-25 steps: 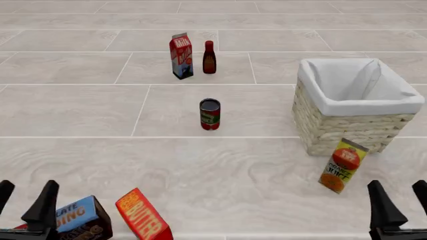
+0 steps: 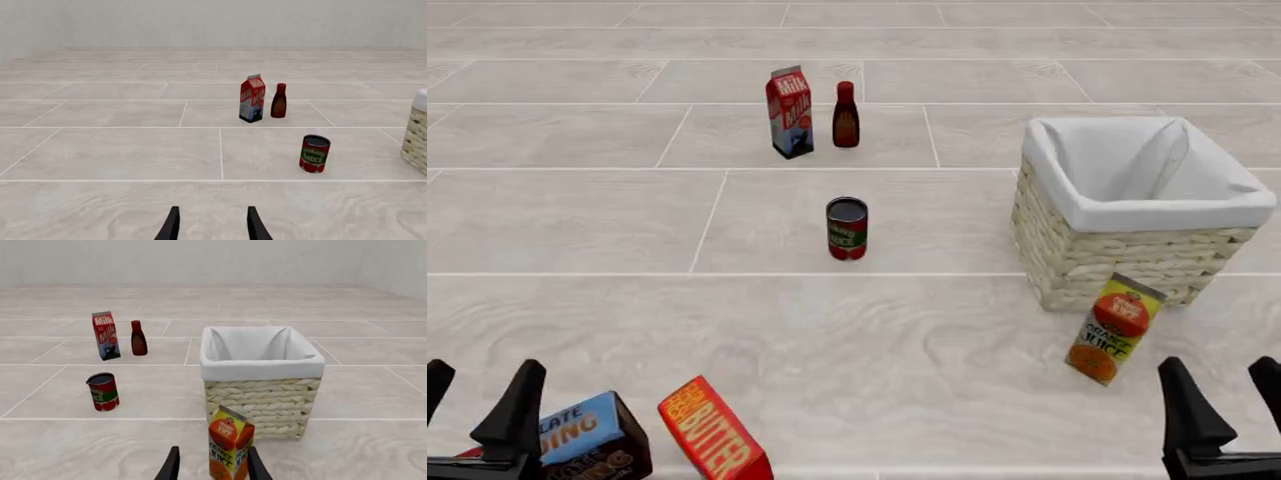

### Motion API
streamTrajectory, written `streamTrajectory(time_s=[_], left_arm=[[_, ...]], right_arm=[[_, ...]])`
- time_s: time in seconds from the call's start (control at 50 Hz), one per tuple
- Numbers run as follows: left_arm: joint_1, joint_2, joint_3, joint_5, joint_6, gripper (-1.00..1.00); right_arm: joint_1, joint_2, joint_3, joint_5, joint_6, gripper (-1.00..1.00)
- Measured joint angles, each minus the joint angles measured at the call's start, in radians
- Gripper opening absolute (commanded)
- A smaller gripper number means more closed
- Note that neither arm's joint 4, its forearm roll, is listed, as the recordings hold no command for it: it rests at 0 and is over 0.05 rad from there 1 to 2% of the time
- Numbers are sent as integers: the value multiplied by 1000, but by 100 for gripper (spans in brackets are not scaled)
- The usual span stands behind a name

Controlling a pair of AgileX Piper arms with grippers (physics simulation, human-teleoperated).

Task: Pick the tomato sauce and place it in the basket.

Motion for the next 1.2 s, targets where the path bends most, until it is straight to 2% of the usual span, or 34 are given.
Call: streamTrajectory(time_s=[0.44, 0.92, 1.2], left_arm=[[0, 0, 0, 0, 0, 100], [0, 0, 0, 0, 0, 100], [0, 0, 0, 0, 0, 100]], right_arm=[[36, 97, -13, -97, -9, 100], [171, 296, -151, -157, -7, 100], [284, 493, -221, -273, 6, 100]])
